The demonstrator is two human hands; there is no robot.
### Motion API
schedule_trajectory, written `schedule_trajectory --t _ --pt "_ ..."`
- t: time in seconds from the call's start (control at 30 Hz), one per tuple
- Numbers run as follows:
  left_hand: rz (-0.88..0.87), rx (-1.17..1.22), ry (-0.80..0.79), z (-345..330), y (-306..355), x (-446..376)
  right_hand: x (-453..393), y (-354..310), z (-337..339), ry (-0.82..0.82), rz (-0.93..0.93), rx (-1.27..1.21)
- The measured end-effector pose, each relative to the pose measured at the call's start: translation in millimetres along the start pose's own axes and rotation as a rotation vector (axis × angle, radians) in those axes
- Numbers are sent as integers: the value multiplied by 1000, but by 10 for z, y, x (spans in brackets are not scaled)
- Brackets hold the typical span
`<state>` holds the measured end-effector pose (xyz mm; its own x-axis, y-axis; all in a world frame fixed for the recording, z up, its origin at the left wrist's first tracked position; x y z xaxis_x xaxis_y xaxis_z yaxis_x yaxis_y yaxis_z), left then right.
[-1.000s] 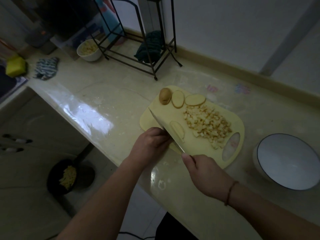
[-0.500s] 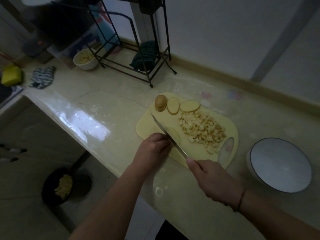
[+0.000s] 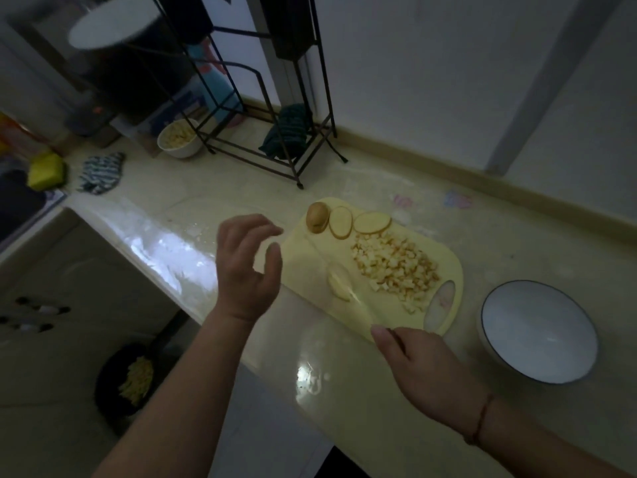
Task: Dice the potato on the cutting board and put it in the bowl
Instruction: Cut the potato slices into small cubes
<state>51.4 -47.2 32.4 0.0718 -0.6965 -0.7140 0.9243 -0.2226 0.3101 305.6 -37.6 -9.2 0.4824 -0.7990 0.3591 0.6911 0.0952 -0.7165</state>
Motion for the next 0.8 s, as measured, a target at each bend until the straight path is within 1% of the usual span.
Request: schedule_trajectory --t 0.03,0.07,0.13,0.17,0.2,0.23,0.27,0.37,0.47,0.53,0.63,0.8 --pt "10 -21 -37 -31 -73 15 43 37 49 22 -30 -54" --pt "-51 -31 -179 -130 -103 55 78 80 95 30 -72 -105" --pt "-322 -50 -585 -454 -109 252 122 165 162 16 -165 -193" --pt "-450 -52 -732 -595 -110 350 129 205 185 11 -196 -221" --pt "-533 -46 -813 -708 -110 409 128 236 204 8 -215 -239" --pt "-572 -37 -837 -795 -119 427 120 261 213 4 -227 -247" --pt "-588 -22 -828 -861 -129 427 117 279 218 -1 -236 -253" --pt "-650 16 -777 -948 -111 372 126 306 189 -15 -261 -276" --pt "-699 32 -689 -960 -67 322 128 311 164 -29 -279 -265" --pt "-684 31 -654 -964 -79 343 122 317 143 -36 -282 -281" --pt "-634 57 -664 -964 -129 447 118 329 121 -35 -275 -262" --pt "-534 82 -621 -877 -196 611 139 380 84 -26 -284 -239"
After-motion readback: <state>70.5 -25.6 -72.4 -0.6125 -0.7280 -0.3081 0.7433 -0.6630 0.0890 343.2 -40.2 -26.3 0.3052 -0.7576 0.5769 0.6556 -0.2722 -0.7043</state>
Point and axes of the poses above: each hand's wrist, its own x-axis away from the middle knuckle, its own z-axis out of the back of the hand, y = z × x, the point moved 4 cm from there along -x, towards the middle knuckle, and after that the axes turned 3 degrees about -z, right-handed, at the moved point
